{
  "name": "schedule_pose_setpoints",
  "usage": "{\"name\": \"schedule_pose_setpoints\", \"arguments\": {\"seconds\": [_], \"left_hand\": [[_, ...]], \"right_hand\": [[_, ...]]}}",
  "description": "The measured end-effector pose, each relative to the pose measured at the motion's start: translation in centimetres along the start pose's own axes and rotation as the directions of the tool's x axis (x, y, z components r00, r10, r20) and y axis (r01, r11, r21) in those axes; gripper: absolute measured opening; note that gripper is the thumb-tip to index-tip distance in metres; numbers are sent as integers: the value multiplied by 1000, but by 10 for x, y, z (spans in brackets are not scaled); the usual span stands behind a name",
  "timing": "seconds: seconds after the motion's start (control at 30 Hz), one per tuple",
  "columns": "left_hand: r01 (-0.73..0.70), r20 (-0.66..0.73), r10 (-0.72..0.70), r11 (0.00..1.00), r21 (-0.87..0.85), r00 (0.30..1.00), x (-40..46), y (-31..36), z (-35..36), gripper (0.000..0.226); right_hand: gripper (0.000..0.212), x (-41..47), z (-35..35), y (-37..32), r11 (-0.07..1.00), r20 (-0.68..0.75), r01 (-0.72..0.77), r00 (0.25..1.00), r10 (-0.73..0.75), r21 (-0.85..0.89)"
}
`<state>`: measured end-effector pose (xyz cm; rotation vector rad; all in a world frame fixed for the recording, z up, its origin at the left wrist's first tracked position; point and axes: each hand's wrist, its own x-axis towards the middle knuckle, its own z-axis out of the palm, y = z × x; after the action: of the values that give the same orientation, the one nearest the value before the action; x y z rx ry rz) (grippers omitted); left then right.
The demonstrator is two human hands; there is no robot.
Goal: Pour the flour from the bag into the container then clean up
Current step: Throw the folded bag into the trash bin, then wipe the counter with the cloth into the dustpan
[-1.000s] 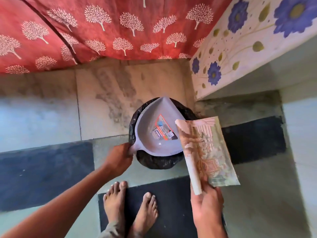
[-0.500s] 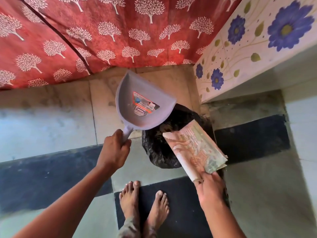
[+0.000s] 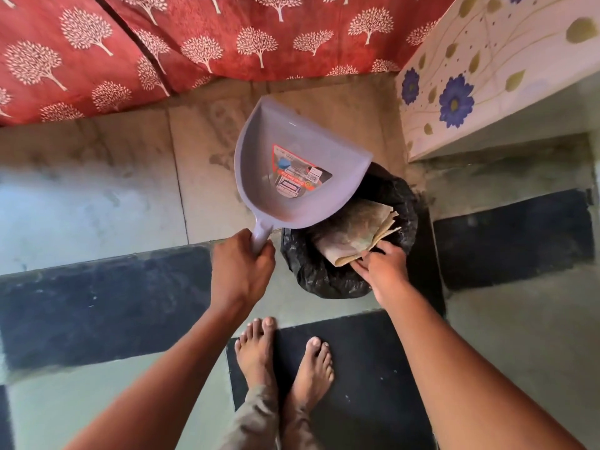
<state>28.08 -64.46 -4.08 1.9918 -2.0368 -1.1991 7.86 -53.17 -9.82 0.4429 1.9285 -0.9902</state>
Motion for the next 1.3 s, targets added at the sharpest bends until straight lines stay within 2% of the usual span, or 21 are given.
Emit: {"name": "schedule_pose_setpoints", "arguments": {"seconds": [0.2,0.4,0.47,0.57,0.63,0.7,0.83,1.0,1.17,1.23,1.3], "left_hand": [[-45,33,43,997,63,999,-18,9,-3,35],[-132,85,123,985,109,989,-70,50,-48,32],[-150,114,136,980,131,984,-93,79,-72,31],[-200,180,174,970,137,968,-153,126,-113,28],[-225,222,189,963,149,957,-187,182,-156,27],[-240,215,210,963,123,954,-195,192,-162,26],[-371,253,326,915,158,911,-274,251,-223,16],[-474,314,411,867,155,856,-337,283,-262,22],[-520,359,421,818,246,833,-357,290,-266,32],[-528,374,412,796,296,831,-356,298,-261,33],[-515,386,388,796,317,837,-357,306,-256,34]], "right_hand": [[49,-12,-14,5,999,-52,31,998,-31,-12],[22,-106,-83,-14,992,-2,94,996,-95,85],[19,-149,-115,-30,987,-17,100,995,-99,129],[18,-215,-164,-49,985,-39,153,988,-150,79],[17,-283,-202,-82,972,-73,198,979,-190,127],[16,-301,-208,-98,959,-26,281,960,-280,26],[16,-421,-273,-132,919,-45,391,920,-389,60],[16,-517,-328,-141,848,-79,512,859,-506,140],[14,-542,-366,-149,771,-117,626,779,-615,116],[14,-538,-381,-164,736,-194,672,735,-649,85],[13,-528,-397,-184,699,-286,714,663,-692,-39]]}}
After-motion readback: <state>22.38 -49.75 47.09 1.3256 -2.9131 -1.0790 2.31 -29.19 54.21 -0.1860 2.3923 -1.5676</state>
